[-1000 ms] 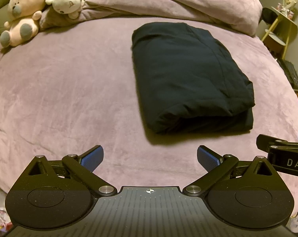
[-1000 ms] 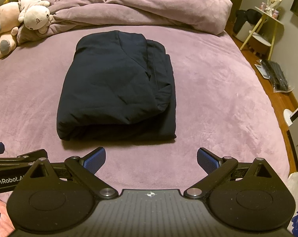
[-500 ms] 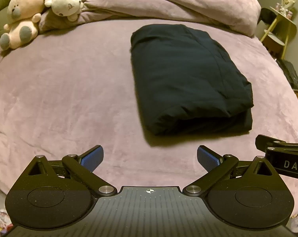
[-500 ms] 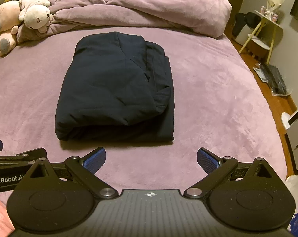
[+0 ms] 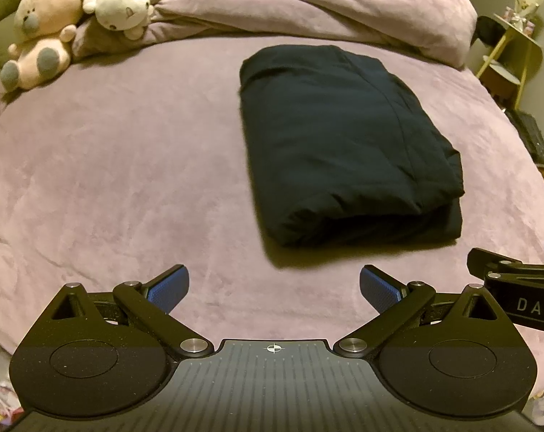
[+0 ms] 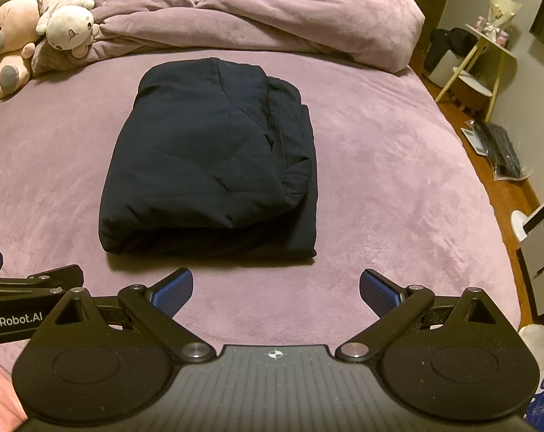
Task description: Fold large clothes
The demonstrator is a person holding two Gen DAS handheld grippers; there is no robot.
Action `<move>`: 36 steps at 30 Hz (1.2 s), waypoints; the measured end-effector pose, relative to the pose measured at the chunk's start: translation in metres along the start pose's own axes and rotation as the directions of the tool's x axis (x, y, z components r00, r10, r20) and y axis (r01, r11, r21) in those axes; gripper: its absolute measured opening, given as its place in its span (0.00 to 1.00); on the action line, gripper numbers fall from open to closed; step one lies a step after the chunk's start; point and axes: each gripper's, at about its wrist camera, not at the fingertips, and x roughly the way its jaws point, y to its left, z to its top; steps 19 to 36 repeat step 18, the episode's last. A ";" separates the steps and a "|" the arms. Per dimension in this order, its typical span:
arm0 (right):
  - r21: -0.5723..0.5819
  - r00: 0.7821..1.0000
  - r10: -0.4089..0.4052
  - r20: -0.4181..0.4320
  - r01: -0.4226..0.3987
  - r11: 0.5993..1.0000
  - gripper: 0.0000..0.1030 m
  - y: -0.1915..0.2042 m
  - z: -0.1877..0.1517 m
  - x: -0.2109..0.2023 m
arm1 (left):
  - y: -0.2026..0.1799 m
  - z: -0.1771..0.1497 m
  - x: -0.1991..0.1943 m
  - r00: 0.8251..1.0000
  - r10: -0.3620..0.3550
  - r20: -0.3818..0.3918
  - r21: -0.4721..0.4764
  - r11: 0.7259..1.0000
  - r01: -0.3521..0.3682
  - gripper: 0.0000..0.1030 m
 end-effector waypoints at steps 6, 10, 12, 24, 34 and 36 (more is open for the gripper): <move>0.002 1.000 -0.001 0.002 0.001 1.000 0.96 0.000 0.000 0.000 | -0.007 -0.003 -0.003 0.999 0.041 0.028 0.029 0.999 -0.042 1.00; 0.007 1.000 -0.005 0.005 0.005 1.000 0.96 -0.001 -0.001 0.000 | -0.007 -0.003 -0.003 0.999 0.047 0.027 0.030 0.998 -0.048 1.00; 0.008 1.000 -0.006 0.007 0.005 1.000 0.96 -0.001 -0.001 -0.001 | -0.007 -0.003 -0.004 0.999 0.045 0.028 0.031 0.998 -0.046 1.00; 0.004 1.000 -0.012 0.014 0.012 1.000 0.96 0.000 -0.001 -0.004 | -0.010 -0.005 -0.005 0.997 0.064 0.031 0.048 0.997 -0.066 1.00; 0.004 1.000 -0.012 0.014 0.012 1.000 0.96 0.000 -0.001 -0.004 | -0.010 -0.005 -0.005 0.997 0.064 0.031 0.048 0.997 -0.066 1.00; 0.004 1.000 -0.012 0.014 0.012 1.000 0.96 0.000 -0.001 -0.004 | -0.010 -0.005 -0.005 0.997 0.064 0.031 0.048 0.997 -0.066 1.00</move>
